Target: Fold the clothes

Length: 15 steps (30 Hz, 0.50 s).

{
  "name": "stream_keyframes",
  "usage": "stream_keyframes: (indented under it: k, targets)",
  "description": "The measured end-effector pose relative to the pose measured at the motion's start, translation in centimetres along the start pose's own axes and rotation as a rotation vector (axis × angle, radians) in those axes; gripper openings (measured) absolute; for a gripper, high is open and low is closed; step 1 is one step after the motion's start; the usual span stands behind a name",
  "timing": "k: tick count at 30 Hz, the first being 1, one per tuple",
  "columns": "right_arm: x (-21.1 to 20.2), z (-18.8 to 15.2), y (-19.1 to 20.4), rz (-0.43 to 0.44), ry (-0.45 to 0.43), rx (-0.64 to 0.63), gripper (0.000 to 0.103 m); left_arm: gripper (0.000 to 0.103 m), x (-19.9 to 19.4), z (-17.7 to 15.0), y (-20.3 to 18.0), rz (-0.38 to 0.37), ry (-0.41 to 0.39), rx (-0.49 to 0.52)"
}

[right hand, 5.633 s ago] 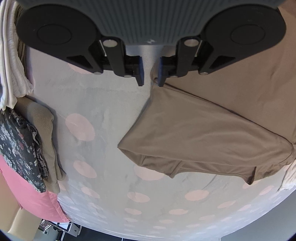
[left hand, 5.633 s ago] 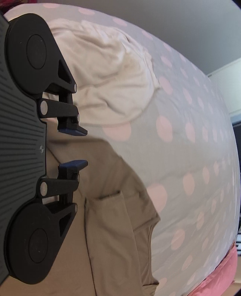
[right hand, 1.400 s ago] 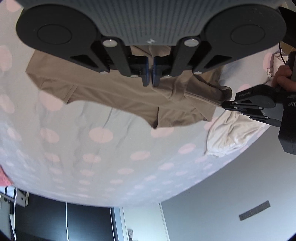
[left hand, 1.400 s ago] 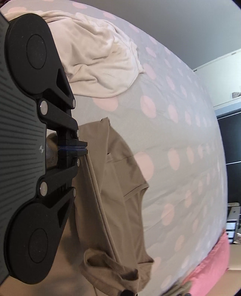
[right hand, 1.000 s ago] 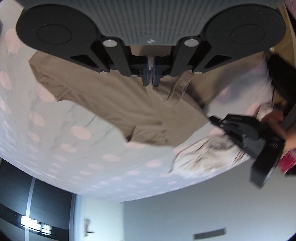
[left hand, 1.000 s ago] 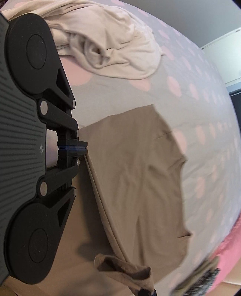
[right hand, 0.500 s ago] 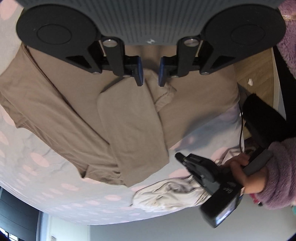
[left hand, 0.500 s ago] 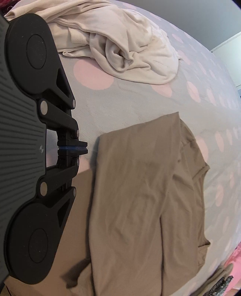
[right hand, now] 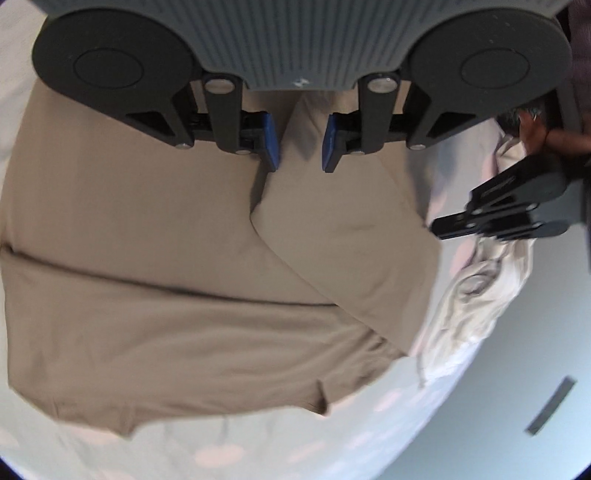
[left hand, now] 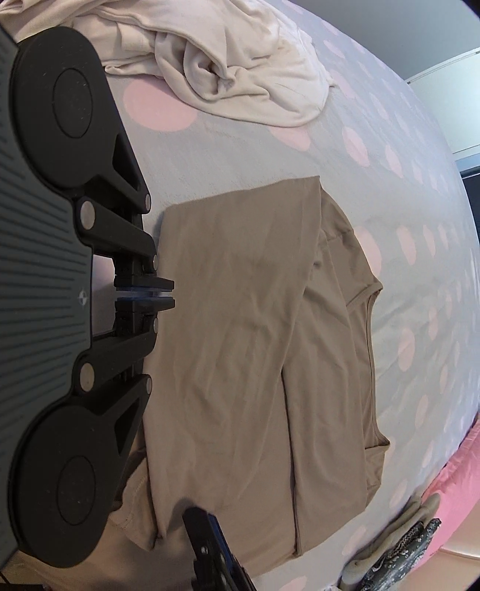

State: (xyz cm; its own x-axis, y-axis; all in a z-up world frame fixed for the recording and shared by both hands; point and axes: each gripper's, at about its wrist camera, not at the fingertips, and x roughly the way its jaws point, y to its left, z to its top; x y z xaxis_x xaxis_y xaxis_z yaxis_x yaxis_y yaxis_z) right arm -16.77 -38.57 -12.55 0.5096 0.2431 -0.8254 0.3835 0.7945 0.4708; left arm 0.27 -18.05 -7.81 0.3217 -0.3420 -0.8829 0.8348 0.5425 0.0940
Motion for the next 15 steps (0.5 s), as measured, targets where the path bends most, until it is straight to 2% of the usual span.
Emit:
stream_keyframes:
  k: [1,4,7,10,15]
  targets:
    - [0.0,0.1,0.3,-0.015,-0.012,-0.014,0.011,0.001,0.0,0.0,-0.1,0.003,-0.008,-0.001]
    - [-0.5,0.5,1.4,-0.014,-0.057,-0.053,0.006,0.003,0.1,-0.1,-0.1,0.008,-0.028,0.003]
    - [-1.2,1.0,2.7,0.038,-0.088,-0.078,0.005,0.003,0.2,0.0,-0.2,0.007,-0.035,0.006]
    - [-1.3,1.1,4.9,0.056,-0.107,-0.149,0.005,0.003,-0.1,0.4,0.1,-0.033,-0.027,-0.017]
    - [0.3,-0.1,9.2,0.121,-0.055,-0.308,0.006,0.003,-0.6,1.0,0.8,-0.034,-0.034,-0.058]
